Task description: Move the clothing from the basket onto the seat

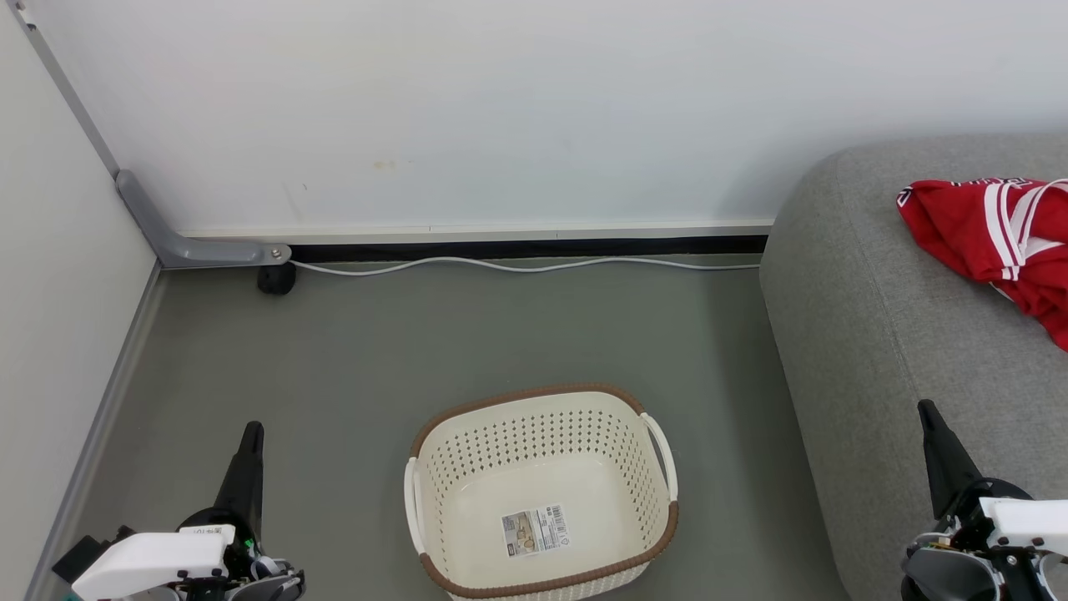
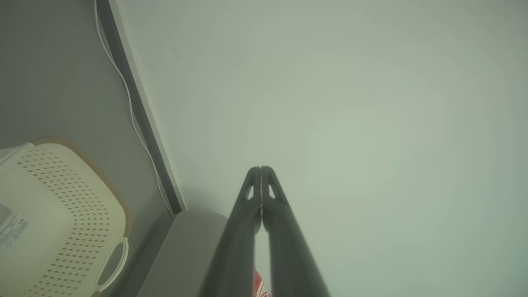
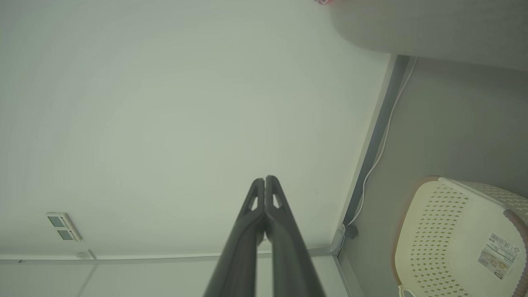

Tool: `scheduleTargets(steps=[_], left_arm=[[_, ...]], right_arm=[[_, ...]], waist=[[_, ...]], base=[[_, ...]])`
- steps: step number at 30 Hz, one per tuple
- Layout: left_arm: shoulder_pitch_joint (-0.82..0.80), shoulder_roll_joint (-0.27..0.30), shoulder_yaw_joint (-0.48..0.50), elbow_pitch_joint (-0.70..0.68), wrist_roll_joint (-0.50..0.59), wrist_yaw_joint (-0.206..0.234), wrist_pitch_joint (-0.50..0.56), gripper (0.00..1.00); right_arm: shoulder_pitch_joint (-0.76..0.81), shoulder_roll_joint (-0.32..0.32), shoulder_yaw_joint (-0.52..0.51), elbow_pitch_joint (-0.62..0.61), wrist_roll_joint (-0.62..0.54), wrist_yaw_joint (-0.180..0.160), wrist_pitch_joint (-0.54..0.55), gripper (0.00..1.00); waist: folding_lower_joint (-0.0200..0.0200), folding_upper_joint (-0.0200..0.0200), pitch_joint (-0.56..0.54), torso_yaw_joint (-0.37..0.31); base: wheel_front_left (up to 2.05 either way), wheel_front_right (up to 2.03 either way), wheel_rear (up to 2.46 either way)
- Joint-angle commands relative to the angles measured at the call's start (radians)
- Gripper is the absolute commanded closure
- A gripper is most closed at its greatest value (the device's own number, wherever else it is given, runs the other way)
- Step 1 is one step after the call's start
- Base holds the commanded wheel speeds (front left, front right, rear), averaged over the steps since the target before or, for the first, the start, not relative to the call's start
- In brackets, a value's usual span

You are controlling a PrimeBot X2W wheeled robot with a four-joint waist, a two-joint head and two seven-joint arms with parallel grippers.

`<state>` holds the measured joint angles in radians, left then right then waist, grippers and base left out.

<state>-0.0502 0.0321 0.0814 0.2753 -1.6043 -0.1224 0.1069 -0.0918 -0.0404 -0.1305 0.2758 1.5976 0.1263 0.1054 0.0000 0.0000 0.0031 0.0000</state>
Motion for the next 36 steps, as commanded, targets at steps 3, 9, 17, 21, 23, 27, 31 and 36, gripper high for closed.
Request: scheduleTargets(steps=[3, 9, 17, 21, 23, 27, 31, 36], left_arm=[[-0.058, 0.018, 0.032, -0.030, -0.004, -0.008, 0.006, 1.00], [-0.058, 0.018, 0.032, -0.030, -0.004, -0.008, 0.006, 1.00], [-0.058, 0.018, 0.032, -0.030, -0.004, -0.008, 0.006, 1.00], [-0.058, 0.018, 0.032, -0.030, -0.004, -0.008, 0.006, 1.00], [-0.058, 0.018, 0.032, -0.030, -0.004, -0.008, 0.006, 1.00], [-0.058, 0.018, 0.032, -0.030, -0.004, -0.008, 0.006, 1.00], [-0.058, 0.018, 0.032, -0.030, -0.004, -0.008, 0.006, 1.00], [-0.058, 0.018, 0.032, -0.030, -0.004, -0.008, 0.006, 1.00]], right_arm=[[-0.016, -0.010, 0.016, -0.031, 0.011, 0.004, 0.008, 1.00], [-0.016, -0.010, 0.017, -0.031, 0.011, 0.004, 0.008, 1.00], [-0.016, -0.010, 0.017, -0.031, 0.011, 0.004, 0.008, 1.00], [-0.016, -0.010, 0.017, -0.031, 0.011, 0.004, 0.008, 1.00], [-0.016, -0.010, 0.017, -0.031, 0.011, 0.004, 0.008, 1.00], [-0.016, -0.010, 0.017, -0.031, 0.011, 0.004, 0.008, 1.00], [-0.016, -0.010, 0.017, -0.031, 0.011, 0.004, 0.008, 1.00], [-0.016, -0.010, 0.017, -0.031, 0.011, 0.004, 0.008, 1.00]], waist=[[0.0000, 0.0000, 0.000, 0.000], [0.0000, 0.0000, 0.000, 0.000], [0.0000, 0.0000, 0.000, 0.000], [0.0000, 0.0000, 0.000, 0.000], [0.0000, 0.0000, 0.000, 0.000], [0.0000, 0.0000, 0.000, 0.000], [0.0000, 0.0000, 0.000, 0.000], [0.0000, 0.0000, 0.000, 0.000]], base=[[0.00, 0.00, 0.00], [0.00, 0.00, 0.00], [0.00, 0.00, 0.00], [0.00, 0.00, 0.00], [0.00, 0.00, 0.00], [0.00, 0.00, 0.00], [0.00, 0.00, 0.00], [0.00, 0.00, 0.00]])
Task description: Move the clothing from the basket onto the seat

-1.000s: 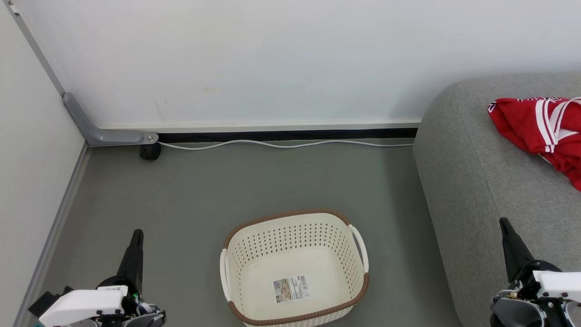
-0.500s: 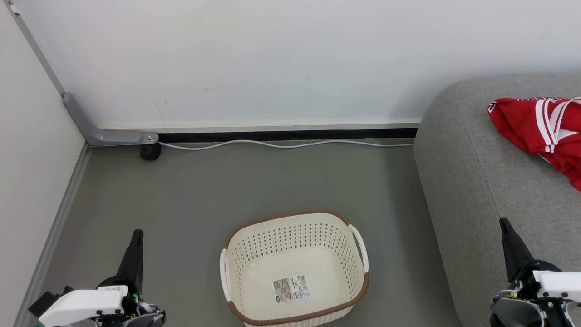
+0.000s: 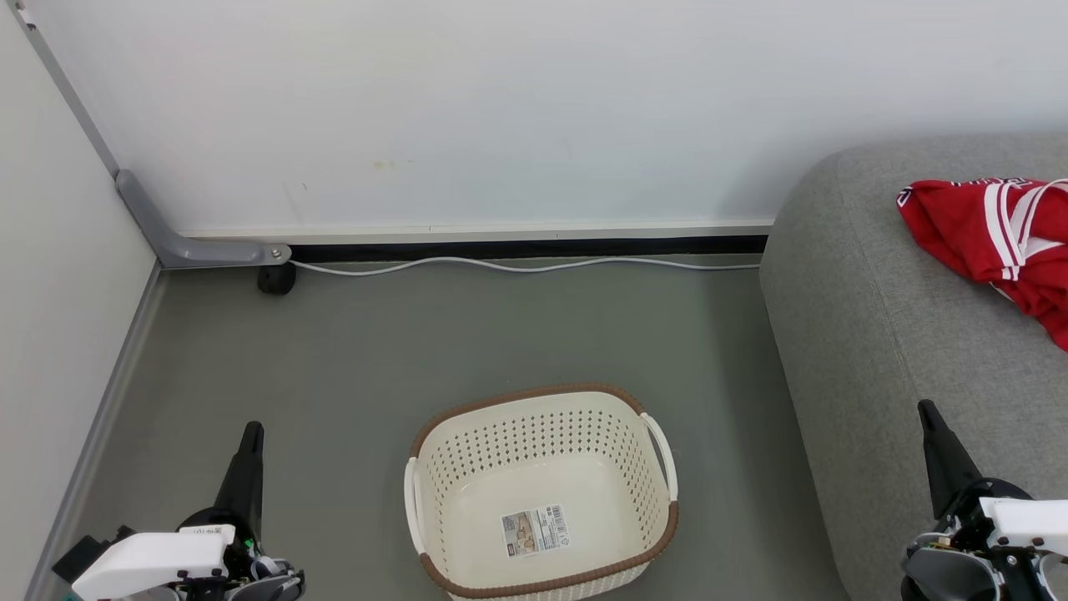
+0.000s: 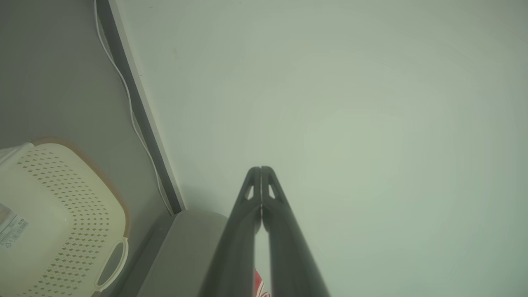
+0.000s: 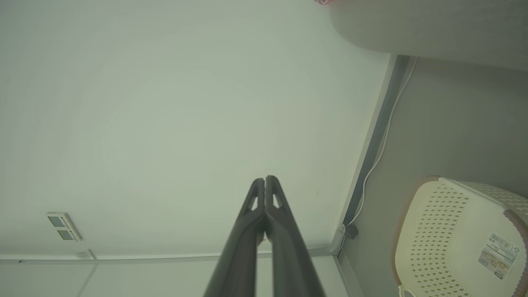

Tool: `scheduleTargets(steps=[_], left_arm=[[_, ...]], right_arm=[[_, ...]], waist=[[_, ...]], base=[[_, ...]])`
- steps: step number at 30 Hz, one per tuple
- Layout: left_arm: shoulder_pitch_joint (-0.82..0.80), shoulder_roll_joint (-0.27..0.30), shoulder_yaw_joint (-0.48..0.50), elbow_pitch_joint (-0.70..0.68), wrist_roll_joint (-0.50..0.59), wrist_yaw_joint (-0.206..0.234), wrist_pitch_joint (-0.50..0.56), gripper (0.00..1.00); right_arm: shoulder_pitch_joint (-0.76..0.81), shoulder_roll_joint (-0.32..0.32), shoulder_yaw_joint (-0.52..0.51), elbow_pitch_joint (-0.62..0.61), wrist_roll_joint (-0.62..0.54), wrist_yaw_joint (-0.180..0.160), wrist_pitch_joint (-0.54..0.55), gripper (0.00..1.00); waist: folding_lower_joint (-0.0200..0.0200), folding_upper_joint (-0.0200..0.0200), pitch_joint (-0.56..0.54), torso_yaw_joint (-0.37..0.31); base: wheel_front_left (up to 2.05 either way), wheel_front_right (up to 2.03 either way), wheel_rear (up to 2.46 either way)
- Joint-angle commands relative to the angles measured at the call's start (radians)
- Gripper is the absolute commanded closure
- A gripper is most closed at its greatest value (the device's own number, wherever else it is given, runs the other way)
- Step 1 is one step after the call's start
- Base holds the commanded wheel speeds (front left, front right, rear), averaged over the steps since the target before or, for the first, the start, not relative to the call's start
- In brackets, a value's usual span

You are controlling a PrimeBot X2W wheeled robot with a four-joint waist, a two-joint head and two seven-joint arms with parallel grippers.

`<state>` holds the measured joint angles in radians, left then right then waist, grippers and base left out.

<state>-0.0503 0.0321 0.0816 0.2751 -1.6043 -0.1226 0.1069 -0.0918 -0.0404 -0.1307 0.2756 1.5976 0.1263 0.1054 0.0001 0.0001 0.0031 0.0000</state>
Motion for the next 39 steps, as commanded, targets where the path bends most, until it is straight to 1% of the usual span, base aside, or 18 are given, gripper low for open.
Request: scheduleTargets(steps=[1, 39], left_arm=[[-0.058, 0.018, 0.032, -0.030, -0.004, -0.008, 0.006, 1.00], [-0.058, 0.018, 0.032, -0.030, -0.004, -0.008, 0.006, 1.00]], right_arm=[[-0.016, -0.010, 0.017, -0.031, 0.011, 0.004, 0.008, 1.00], [-0.016, -0.010, 0.017, -0.031, 0.011, 0.004, 0.008, 1.00]], waist=[[0.0000, -0.0001, 0.000, 0.000], [0.0000, -0.0001, 0.000, 0.000]], base=[[0.00, 0.00, 0.00], [0.00, 0.00, 0.00]])
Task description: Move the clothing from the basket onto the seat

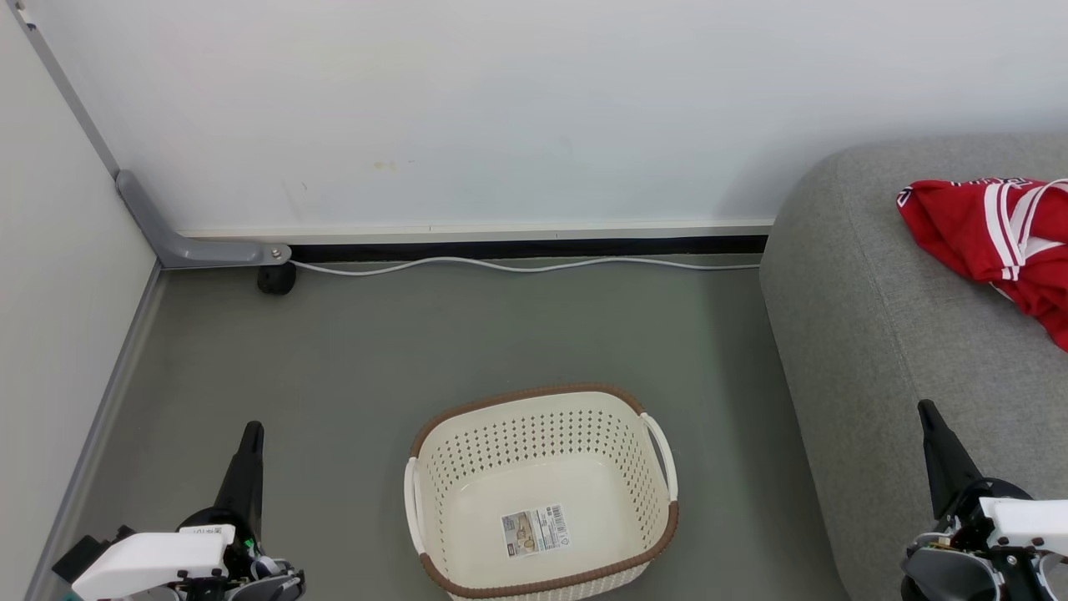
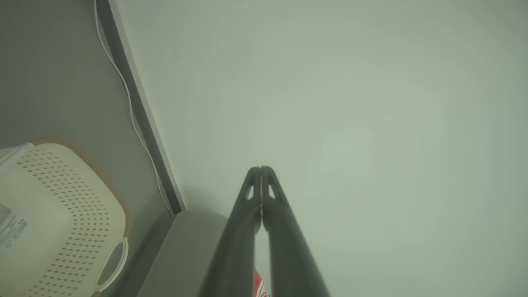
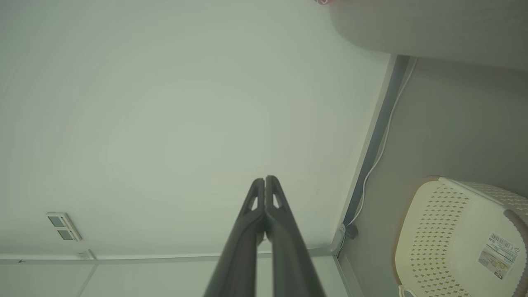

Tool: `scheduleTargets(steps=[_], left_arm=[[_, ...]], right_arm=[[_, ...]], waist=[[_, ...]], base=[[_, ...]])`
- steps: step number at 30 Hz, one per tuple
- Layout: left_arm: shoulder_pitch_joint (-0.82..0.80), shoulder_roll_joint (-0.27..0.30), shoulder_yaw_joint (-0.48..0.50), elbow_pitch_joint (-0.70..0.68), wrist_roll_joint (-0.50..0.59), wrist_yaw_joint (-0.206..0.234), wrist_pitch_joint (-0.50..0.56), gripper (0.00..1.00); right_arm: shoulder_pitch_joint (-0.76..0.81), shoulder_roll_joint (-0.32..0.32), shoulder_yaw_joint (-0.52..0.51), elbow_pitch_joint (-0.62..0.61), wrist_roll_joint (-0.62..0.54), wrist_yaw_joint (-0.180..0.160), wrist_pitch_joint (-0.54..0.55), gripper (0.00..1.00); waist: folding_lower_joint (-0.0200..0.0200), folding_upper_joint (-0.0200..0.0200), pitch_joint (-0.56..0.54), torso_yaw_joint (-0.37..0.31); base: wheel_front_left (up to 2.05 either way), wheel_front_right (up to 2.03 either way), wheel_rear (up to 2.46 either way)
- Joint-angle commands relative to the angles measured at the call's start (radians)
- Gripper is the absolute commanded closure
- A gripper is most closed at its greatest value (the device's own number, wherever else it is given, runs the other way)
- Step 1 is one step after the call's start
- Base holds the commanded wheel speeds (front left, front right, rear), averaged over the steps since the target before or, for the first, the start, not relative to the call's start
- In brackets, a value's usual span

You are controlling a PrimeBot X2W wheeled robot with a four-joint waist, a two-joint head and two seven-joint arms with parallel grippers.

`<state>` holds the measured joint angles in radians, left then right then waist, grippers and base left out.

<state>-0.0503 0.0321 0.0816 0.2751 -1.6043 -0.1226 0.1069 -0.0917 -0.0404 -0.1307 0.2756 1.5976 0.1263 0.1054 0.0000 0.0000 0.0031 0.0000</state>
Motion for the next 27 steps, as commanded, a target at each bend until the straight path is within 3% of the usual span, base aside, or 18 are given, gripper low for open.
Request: scheduleTargets(steps=[1, 27], left_arm=[[-0.058, 0.018, 0.032, -0.030, -0.004, -0.008, 0.006, 1.00], [-0.058, 0.018, 0.032, -0.030, -0.004, -0.008, 0.006, 1.00]], right_arm=[[-0.016, -0.010, 0.017, -0.031, 0.011, 0.004, 0.008, 1.00], [-0.016, -0.010, 0.017, -0.031, 0.011, 0.004, 0.008, 1.00]], waist=[[0.0000, 0.0000, 0.000, 0.000], [0.0000, 0.0000, 0.000, 0.000]], base=[[0.00, 0.00, 0.00], [0.00, 0.00, 0.00]])
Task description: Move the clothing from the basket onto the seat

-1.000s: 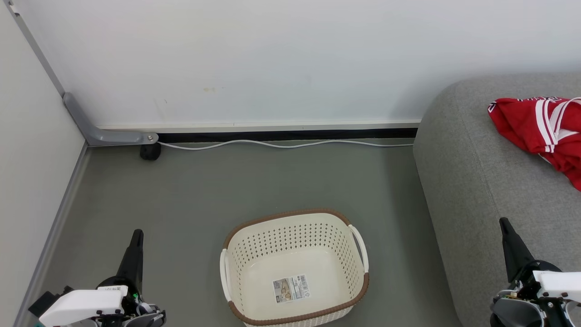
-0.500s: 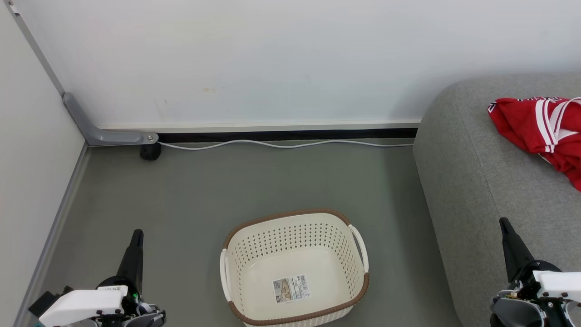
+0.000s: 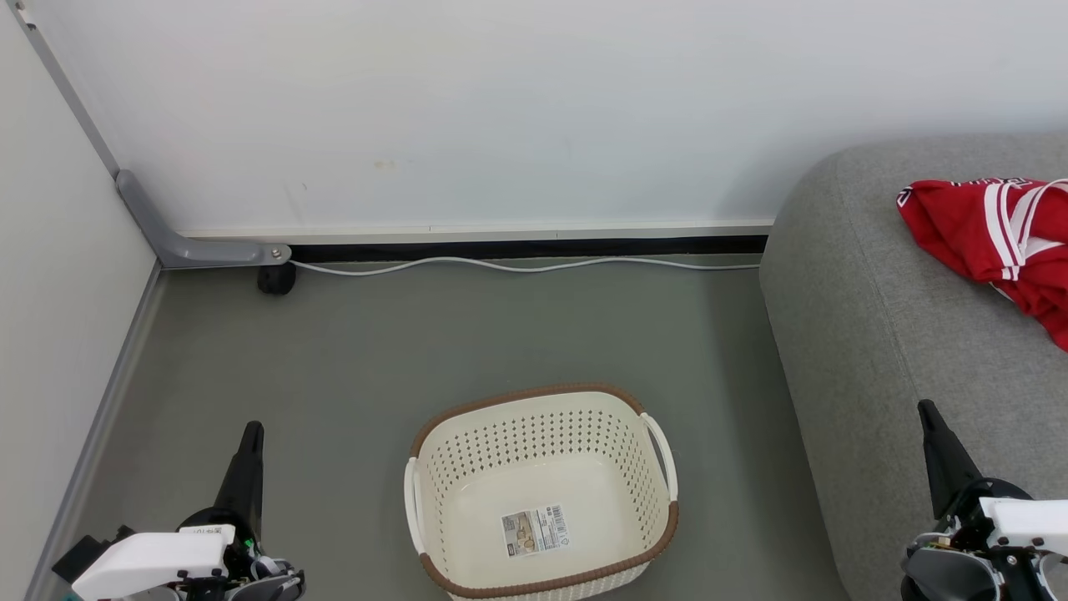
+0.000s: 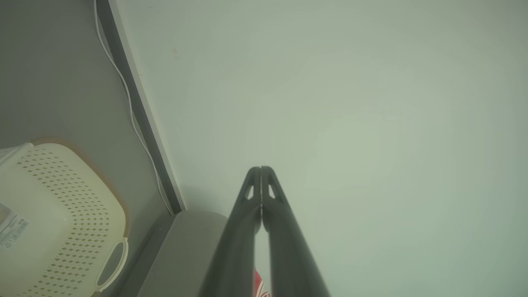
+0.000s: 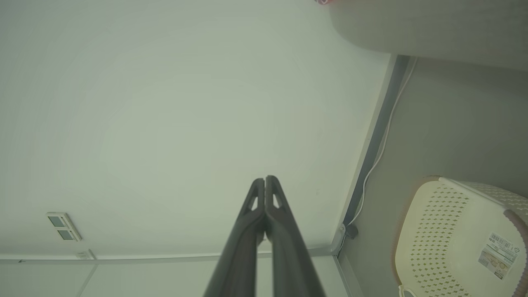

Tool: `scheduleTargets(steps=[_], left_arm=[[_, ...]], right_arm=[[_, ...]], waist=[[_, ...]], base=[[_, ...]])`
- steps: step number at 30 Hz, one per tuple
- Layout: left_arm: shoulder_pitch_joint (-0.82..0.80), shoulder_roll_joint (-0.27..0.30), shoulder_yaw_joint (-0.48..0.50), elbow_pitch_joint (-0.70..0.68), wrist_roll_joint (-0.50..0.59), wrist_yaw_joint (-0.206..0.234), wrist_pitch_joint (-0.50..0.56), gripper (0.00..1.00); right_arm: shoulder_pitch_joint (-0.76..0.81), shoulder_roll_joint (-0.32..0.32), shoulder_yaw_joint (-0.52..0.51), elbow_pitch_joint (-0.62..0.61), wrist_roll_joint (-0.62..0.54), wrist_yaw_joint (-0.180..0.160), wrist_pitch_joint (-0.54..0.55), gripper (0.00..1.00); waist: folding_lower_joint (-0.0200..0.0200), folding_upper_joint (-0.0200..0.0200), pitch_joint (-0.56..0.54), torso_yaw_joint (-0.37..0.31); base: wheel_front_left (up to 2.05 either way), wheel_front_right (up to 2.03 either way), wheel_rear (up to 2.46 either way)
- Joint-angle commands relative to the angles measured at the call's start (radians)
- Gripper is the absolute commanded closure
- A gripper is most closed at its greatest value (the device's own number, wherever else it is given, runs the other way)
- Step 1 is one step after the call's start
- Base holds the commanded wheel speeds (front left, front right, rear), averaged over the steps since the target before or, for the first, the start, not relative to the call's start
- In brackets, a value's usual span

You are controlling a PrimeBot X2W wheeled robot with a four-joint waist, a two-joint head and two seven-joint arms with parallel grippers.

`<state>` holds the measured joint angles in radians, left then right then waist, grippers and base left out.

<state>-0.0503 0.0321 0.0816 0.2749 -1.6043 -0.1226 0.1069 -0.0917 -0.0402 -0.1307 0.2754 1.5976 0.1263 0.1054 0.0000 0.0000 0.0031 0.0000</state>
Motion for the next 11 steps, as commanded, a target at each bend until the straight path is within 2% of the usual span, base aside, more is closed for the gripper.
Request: scheduleTargets(steps=[1, 11], left_arm=[[-0.058, 0.018, 0.032, -0.030, -0.004, -0.008, 0.006, 1.00], [-0.058, 0.018, 0.032, -0.030, -0.004, -0.008, 0.006, 1.00]], right_arm=[[-0.016, -0.010, 0.017, -0.031, 0.011, 0.004, 0.008, 1.00], [-0.016, -0.010, 0.017, -0.031, 0.011, 0.004, 0.008, 1.00]], waist=[[0.0000, 0.0000, 0.000, 0.000], [0.0000, 0.0000, 0.000, 0.000]], base=[[0.00, 0.00, 0.00], [0.00, 0.00, 0.00]])
